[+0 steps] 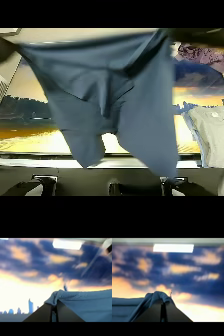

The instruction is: Fold the clothes and pants, and hang the long-sleeved shirts on hangers.

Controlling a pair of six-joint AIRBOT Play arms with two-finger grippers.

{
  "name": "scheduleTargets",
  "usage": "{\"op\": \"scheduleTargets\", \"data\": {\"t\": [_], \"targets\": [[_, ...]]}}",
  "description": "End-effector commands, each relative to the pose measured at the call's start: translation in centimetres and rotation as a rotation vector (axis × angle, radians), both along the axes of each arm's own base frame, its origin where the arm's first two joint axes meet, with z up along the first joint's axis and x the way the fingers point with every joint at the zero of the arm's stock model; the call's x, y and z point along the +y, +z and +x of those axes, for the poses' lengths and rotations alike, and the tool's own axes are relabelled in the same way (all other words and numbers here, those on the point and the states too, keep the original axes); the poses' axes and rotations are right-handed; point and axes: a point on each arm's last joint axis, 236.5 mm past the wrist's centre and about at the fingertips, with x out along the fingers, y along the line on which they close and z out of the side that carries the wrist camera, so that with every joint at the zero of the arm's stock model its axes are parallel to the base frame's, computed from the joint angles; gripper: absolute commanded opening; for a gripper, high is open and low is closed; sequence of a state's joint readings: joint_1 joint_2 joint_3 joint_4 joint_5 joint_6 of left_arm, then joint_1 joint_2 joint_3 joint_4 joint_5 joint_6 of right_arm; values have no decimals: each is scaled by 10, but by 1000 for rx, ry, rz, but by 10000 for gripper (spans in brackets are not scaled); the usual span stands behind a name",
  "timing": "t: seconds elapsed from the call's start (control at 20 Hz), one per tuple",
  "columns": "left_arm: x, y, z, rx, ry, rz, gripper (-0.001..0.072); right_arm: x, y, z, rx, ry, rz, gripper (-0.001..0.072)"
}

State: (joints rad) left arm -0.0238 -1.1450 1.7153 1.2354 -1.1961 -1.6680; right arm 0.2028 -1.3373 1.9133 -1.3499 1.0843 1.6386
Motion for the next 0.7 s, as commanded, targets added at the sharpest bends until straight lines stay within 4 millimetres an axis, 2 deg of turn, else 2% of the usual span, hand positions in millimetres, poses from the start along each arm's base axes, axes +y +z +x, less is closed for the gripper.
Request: {"op": "scheduleTargets", "data": {"t": [0.0,0.05,0.1,0.2,0.25,0.35,0.45,0.5,0.55,0.6,0.65], "targets": [[3,-149,42,324,15,20,16,42,-164,65,345,56,58,32],[7,-189,53,391,28,32,16,53,-207,76,423,66,96,32],[8,-220,64,437,36,35,17,64,-241,84,485,70,135,32],[11,-273,82,504,55,32,16,83,-295,90,595,76,229,33],[14,-296,87,536,69,27,16,90,-314,91,635,75,266,33],[19,-326,89,598,106,6,17,98,-338,90,687,71,309,33],[21,-339,89,630,129,-11,17,100,-342,91,703,62,330,53],[23,-338,89,628,132,-12,26,100,-339,91,702,61,336,144],[25,-335,90,622,136,-14,126,100,-336,88,711,61,340,237],[29,-330,91,620,144,-19,271,99,-332,85,718,64,337,305],[36,-321,90,625,168,-35,502,98,-324,80,727,76,332,385]]}}
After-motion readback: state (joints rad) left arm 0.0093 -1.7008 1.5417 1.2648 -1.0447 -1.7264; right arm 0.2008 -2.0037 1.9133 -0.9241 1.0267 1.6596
